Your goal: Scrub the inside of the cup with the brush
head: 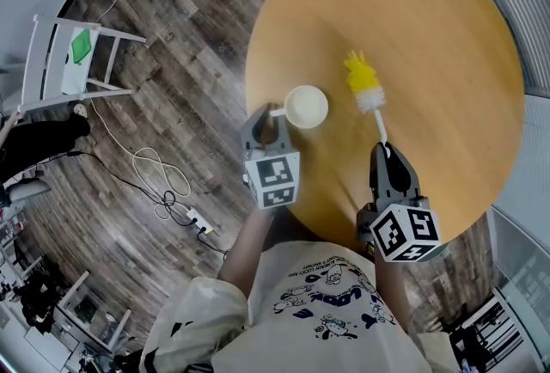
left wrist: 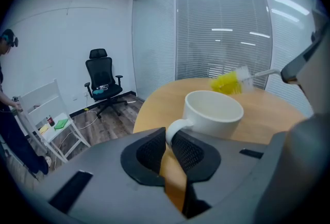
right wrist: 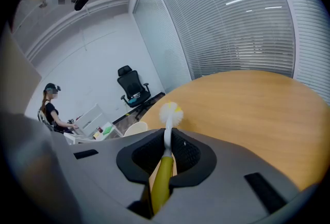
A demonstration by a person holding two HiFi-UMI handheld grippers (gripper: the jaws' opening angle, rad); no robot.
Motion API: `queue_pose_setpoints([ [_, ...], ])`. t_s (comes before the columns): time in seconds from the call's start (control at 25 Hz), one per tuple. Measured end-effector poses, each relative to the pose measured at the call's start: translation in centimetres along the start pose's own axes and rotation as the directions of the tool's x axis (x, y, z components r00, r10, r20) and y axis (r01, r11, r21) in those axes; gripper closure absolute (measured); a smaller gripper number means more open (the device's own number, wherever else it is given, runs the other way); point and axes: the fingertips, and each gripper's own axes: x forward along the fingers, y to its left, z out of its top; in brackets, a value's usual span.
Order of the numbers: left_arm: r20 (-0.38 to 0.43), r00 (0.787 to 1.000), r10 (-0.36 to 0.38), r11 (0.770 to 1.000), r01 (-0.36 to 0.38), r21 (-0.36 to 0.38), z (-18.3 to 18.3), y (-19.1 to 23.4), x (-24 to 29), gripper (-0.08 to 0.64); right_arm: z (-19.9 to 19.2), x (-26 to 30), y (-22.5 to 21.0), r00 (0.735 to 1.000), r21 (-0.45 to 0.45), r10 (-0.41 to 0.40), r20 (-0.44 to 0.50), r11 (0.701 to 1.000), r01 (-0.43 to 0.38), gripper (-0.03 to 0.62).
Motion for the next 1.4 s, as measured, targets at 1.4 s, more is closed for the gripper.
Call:
queue_pose_setpoints([
  [1.4,0.097,0.995,-0.032,0.993,0.021,0.114,4.7,-2.0,-8.2,0.522,0.8,-6.3,0.6,0.989,-0.031,0.128,0.073,0.992,-0.126,0.545],
])
